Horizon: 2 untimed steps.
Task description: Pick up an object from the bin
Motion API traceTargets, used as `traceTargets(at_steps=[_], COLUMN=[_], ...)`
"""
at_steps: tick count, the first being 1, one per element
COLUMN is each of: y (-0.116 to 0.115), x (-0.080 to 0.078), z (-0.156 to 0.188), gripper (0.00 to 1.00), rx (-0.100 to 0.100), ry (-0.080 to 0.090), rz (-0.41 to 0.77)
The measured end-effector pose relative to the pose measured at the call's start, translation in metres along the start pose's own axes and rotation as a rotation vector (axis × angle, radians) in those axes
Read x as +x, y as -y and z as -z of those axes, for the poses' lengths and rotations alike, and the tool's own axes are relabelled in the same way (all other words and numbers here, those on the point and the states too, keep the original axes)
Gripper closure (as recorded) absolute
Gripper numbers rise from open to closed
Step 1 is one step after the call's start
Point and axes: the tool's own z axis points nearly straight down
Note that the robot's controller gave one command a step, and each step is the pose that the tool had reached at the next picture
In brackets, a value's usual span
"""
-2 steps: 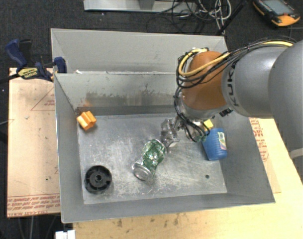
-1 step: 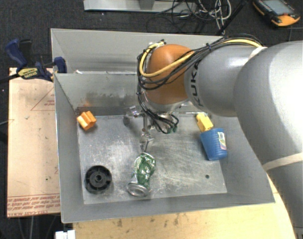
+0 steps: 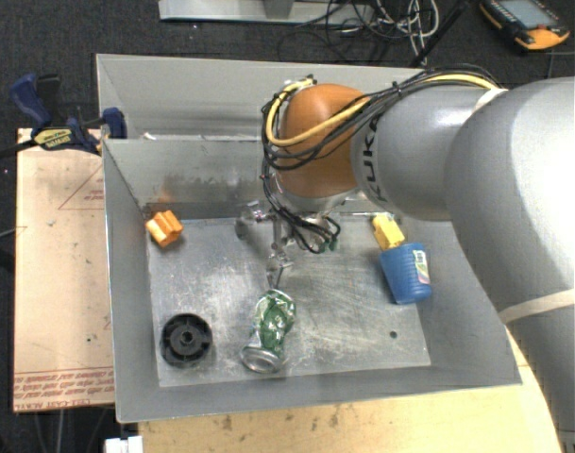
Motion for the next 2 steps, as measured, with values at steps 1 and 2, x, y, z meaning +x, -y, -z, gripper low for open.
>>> traceTargets(at_steps=[1,2], y=[0.030,0.023], x=[0.040,0.083], z=[0.017,0.016], gripper=[0.00,0.00], rx=[-0.002,0.000], ry=[-0.006,-0.005], rz=[0.099,0.022])
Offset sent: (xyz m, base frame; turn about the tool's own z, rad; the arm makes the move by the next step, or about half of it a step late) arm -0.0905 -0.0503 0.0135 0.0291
